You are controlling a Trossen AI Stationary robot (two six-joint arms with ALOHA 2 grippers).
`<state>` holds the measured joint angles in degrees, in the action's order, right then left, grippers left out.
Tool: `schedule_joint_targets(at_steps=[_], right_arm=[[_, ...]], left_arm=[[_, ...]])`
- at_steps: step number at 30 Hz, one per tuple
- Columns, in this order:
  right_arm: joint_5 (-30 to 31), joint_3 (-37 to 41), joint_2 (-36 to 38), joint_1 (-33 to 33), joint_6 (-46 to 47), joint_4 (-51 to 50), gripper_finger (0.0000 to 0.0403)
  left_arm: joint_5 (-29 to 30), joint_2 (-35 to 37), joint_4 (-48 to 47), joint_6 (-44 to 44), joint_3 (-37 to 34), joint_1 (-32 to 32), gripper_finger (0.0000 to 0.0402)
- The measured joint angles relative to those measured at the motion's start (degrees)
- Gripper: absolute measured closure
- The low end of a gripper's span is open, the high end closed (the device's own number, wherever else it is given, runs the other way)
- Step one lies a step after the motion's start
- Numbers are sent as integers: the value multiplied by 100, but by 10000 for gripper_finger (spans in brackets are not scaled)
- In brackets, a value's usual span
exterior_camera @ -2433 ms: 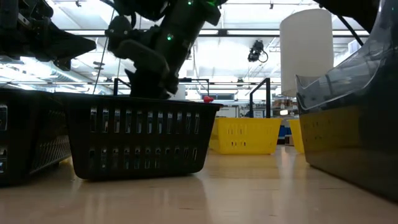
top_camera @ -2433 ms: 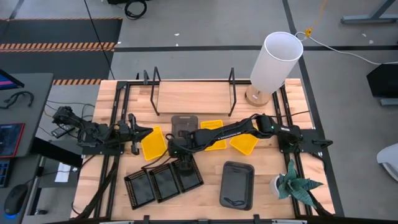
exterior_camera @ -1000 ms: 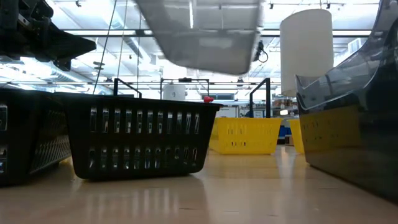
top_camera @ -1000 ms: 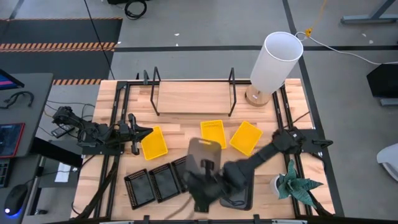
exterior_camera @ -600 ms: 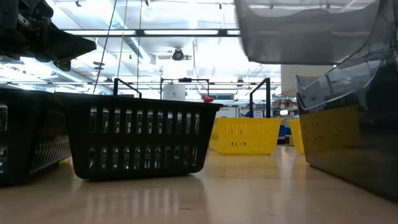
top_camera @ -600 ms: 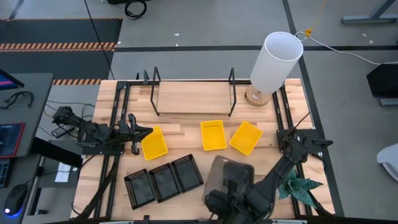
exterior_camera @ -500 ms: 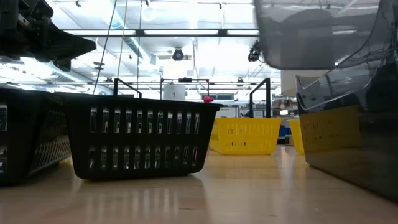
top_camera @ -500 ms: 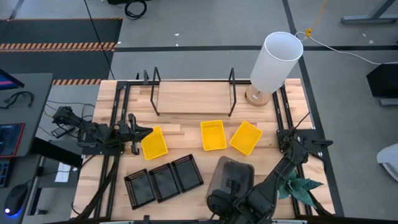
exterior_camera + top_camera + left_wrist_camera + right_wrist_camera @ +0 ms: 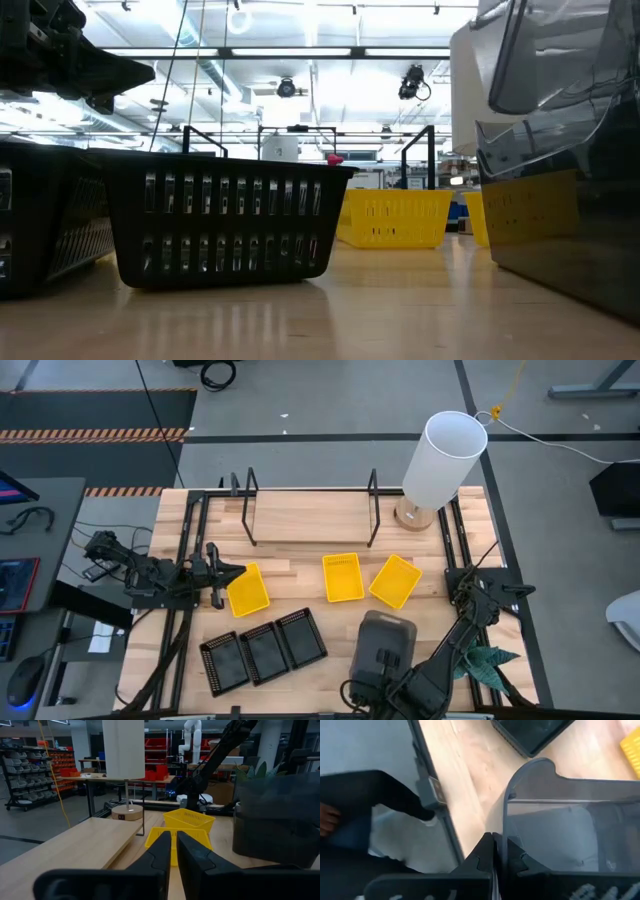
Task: Stack baskets on shelf by color
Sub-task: Stack the top black bin on the bottom black bins
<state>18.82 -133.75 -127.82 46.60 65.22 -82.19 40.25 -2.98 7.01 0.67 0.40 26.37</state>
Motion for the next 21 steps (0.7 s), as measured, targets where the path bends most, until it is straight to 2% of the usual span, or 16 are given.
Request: schedule_joint_targets(at_steps=[8,16,21], right_arm=[[-95,396,-15,8,-564,17,391],[-276,938,-21,6,-356,288,383],[-532,1145,-21,-19,61,505,353]], left_arm=[[0,0,0,0,-1,2,371],[0,0,0,0,0,1,363],[0,0,0,0,0,2,370]])
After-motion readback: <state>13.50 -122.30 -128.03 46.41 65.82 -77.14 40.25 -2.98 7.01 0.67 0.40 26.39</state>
